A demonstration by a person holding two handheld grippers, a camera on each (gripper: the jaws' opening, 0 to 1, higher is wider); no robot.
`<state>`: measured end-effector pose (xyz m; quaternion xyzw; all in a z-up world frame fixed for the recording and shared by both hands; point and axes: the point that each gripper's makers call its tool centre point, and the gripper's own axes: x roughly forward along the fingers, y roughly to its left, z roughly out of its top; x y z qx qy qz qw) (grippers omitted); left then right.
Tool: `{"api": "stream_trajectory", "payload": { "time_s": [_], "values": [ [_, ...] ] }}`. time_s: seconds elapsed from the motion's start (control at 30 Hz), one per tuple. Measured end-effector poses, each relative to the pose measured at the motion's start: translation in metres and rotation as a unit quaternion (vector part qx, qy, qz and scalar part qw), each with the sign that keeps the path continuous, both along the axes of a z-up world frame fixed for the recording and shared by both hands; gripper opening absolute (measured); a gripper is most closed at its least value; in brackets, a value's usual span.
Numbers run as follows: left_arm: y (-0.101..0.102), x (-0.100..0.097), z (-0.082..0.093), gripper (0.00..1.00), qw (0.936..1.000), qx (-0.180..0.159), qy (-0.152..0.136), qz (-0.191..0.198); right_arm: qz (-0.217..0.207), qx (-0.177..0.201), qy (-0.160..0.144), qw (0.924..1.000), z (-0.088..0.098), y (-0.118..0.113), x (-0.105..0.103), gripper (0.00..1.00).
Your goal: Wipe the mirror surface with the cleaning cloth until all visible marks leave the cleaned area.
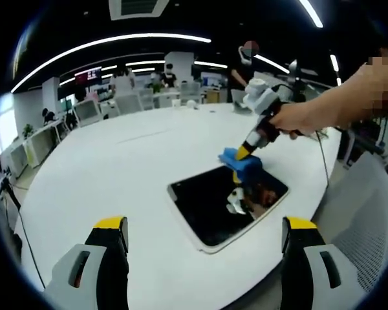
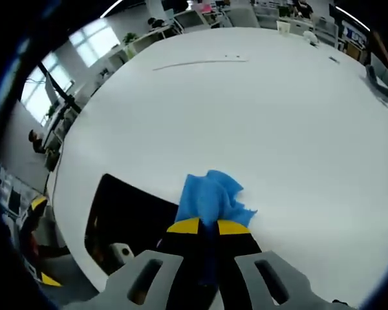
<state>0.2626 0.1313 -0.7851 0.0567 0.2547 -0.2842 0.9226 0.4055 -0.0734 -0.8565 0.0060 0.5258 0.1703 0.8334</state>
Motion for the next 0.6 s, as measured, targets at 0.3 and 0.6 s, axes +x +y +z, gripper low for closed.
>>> {"api": "stream_trajectory", "payload": {
  "time_s": [0.3, 0.6],
  "values": [
    [-0.001, -0.001, 0.001, 0.99, 1.0, 0.002, 0.0, -0.003, -0.004, 0.007, 0.002, 1.0, 0.0, -0.001, 0.0, 0.02],
    [-0.002, -0.003, 0.002, 0.99, 1.0, 0.001, 0.001, -0.004, -0.011, 0.042, -0.024, 0.9987, 0.031, -0.003, 0.008, 0.02]
  ]
}}
